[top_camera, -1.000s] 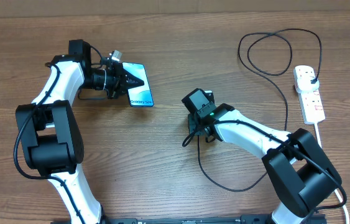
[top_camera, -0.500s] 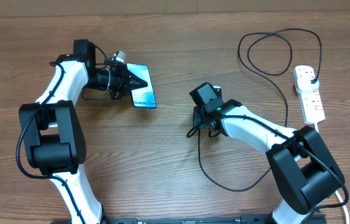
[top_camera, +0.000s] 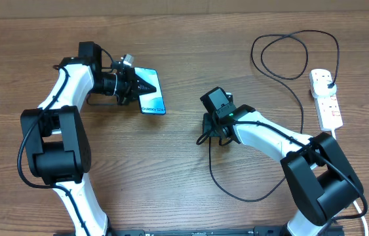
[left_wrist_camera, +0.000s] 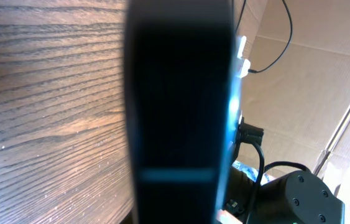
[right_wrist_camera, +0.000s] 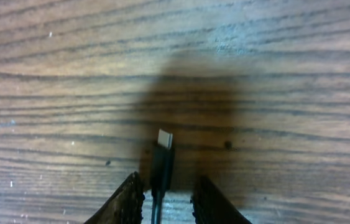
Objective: Plug charger to phone and switch on socket
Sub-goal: 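Grasp the black cable's USB-C plug with the right gripper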
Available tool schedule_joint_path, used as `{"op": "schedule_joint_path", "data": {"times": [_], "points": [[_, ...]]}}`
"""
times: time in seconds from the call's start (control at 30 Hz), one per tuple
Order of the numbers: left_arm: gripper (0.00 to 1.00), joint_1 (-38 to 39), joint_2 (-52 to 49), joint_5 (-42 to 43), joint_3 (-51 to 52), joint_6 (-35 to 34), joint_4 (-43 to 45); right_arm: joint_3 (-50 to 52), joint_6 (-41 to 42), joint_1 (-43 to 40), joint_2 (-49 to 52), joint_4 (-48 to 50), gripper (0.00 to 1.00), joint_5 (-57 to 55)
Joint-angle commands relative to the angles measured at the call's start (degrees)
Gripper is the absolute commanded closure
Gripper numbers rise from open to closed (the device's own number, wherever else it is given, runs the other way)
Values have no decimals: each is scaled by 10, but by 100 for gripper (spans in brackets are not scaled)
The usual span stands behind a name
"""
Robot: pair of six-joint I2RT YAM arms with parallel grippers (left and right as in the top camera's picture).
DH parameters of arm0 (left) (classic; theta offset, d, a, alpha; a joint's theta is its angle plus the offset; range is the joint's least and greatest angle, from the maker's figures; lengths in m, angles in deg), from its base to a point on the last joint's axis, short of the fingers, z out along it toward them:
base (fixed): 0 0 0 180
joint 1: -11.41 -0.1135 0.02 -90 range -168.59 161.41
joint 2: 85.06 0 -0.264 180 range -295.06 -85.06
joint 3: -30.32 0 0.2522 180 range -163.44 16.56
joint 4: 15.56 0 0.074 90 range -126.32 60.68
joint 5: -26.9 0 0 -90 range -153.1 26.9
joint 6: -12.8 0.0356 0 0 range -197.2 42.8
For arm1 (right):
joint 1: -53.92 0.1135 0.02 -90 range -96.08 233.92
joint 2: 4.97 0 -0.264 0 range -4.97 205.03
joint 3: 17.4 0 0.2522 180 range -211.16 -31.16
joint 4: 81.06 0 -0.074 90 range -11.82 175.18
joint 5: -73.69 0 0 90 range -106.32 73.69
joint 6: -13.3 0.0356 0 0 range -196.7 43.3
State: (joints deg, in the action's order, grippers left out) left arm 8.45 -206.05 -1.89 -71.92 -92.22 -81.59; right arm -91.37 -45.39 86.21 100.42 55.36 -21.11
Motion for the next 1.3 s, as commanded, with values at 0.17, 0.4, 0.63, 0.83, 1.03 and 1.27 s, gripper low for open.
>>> {"op": "schedule_joint_path", "data": {"times": [0.17,0.4,0.63,0.83,1.03,1.27], "points": [[96,8,3,14,3,-4,1,6,0,2,4,2,72,6],[96,10,3,13,3,-4,0,6,-2,2,8,24,75,0],[96,12,3,14,3,-4,0,6,-2,2,11,19,76,0],[96,12,3,13,3,-4,0,6,-19,2,11,26,83,-1],[96,12,3,13,3,-4,1,6,-28,2,11,28,89,0],[96,12,3,14,3,-4,0,6,-28,2,12,28,82,-2]]}}
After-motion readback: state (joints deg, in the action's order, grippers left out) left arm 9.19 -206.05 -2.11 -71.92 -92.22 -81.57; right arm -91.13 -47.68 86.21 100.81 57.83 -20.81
